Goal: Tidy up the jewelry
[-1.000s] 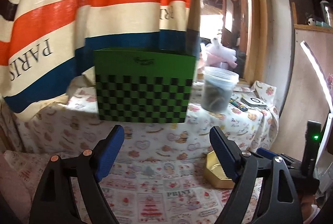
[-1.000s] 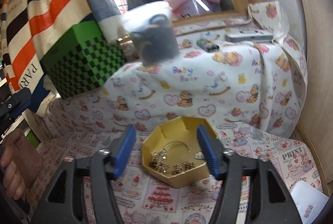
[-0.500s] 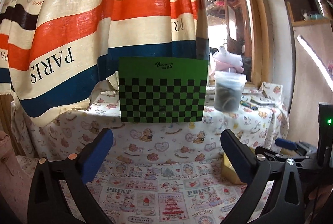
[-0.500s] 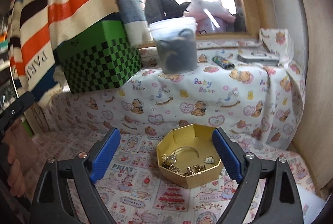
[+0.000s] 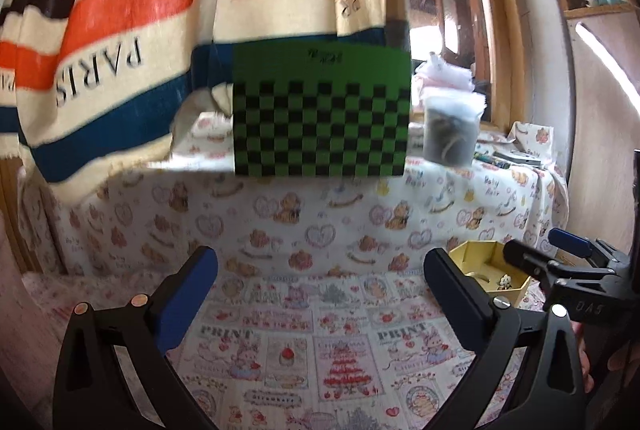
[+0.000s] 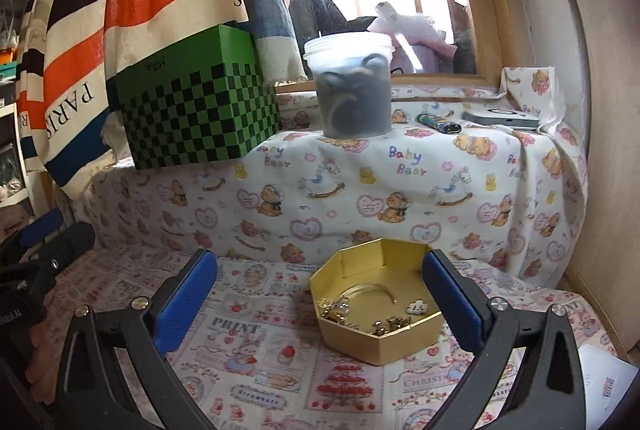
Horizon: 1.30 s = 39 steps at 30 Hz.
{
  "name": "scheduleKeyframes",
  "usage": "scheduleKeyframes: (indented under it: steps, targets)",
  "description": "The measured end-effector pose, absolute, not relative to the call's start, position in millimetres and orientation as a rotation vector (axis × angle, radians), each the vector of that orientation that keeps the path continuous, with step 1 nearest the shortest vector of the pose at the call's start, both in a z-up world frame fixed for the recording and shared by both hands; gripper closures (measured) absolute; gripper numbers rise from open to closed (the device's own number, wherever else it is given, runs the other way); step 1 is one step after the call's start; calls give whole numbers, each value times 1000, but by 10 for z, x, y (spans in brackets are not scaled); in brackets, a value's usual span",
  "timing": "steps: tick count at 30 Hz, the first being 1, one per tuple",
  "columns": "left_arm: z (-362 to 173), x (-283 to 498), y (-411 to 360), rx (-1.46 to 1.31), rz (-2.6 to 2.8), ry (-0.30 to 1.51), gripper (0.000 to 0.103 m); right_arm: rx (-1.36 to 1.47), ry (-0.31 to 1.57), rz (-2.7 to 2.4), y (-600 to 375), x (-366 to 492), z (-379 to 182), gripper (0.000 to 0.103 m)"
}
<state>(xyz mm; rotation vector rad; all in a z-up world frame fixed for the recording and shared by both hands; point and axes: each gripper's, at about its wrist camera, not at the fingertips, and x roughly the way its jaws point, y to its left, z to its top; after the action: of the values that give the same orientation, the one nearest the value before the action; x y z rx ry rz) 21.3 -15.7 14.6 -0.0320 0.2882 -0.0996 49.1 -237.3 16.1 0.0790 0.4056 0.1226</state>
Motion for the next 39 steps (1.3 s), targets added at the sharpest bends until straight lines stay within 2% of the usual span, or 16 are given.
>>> scheduleKeyframes:
  steps: [19, 39]
  targets:
    - [7, 266, -182, 6, -68, 299, 1, 1, 327, 7, -2294, 356, 164, 0]
    - [-1, 279, -189, 9, -70, 305, 0, -21, 338, -3, -2261, 369, 156, 0]
